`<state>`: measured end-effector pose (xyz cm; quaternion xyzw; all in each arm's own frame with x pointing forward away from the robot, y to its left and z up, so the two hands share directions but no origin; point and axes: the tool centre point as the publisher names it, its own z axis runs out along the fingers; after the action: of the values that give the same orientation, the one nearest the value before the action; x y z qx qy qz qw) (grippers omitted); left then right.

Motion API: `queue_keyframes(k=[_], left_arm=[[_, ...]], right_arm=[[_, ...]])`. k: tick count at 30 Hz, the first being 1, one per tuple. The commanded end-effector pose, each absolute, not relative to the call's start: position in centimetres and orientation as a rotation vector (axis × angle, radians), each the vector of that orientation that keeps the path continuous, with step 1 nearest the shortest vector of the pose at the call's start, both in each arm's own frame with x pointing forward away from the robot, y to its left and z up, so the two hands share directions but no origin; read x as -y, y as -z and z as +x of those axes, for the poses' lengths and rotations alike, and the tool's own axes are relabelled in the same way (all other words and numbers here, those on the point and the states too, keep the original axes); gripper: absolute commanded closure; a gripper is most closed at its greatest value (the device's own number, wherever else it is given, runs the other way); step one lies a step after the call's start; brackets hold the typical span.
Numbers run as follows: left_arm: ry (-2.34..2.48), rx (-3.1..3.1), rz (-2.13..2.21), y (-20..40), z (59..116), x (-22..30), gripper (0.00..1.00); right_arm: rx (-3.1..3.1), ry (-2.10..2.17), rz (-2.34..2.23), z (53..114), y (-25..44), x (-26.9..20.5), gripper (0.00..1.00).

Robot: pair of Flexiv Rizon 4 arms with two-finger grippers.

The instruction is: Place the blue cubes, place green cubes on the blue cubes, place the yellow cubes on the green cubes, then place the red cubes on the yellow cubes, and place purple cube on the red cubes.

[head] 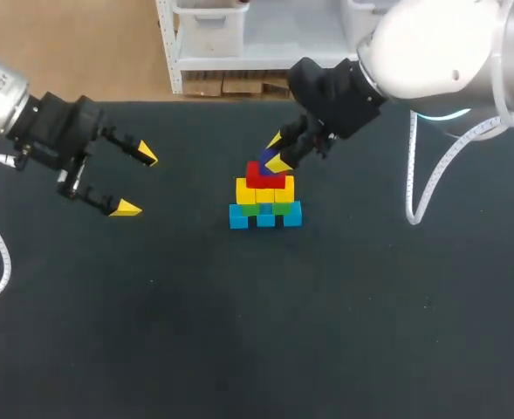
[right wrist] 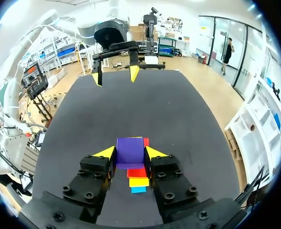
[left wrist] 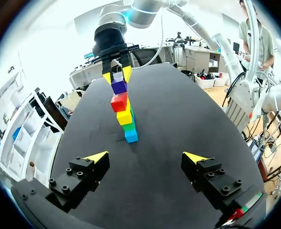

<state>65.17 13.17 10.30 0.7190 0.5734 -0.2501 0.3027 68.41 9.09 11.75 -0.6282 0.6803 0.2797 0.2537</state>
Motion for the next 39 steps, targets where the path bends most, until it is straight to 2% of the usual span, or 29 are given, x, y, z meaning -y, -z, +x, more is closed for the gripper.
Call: queue_keyframes(k=[1, 28, 30, 31, 33, 39], left_arm=[[0.663, -1.515, 1.906, -10.22, 65.19, -13.26, 0.0], [0.663, -1.515, 1.906, -10.22, 65.19, -13.26, 0.0], [0.663, -1.515, 1.906, -10.22, 65.19, -13.26, 0.0], [0.663, -1.515, 1.906, -10.22, 65.19, -13.26, 0.0], [0.663, -1.515, 1.906, -10.22, 65.19, -13.26, 0.0], [0.663, -1.515, 1.906, -10.22, 65.19, -13.26, 0.0]], right_arm=[[-1.851, -0.757, -1.706, 68.41, -11.59, -9.31, 1.0], [-1.857, -0.755, -1.697, 68.93, -11.46, -9.31, 1.0], [-1.856, -0.755, -1.698, 68.95, -11.45, -9.32, 0.96], [-1.856, -0.756, -1.698, 68.97, -11.45, -9.33, 0.91], [-1.857, -0.756, -1.697, 68.99, -11.44, -9.33, 0.86], [-1.861, -0.756, -1.698, 69.14, -11.3, -9.34, 0.81]])
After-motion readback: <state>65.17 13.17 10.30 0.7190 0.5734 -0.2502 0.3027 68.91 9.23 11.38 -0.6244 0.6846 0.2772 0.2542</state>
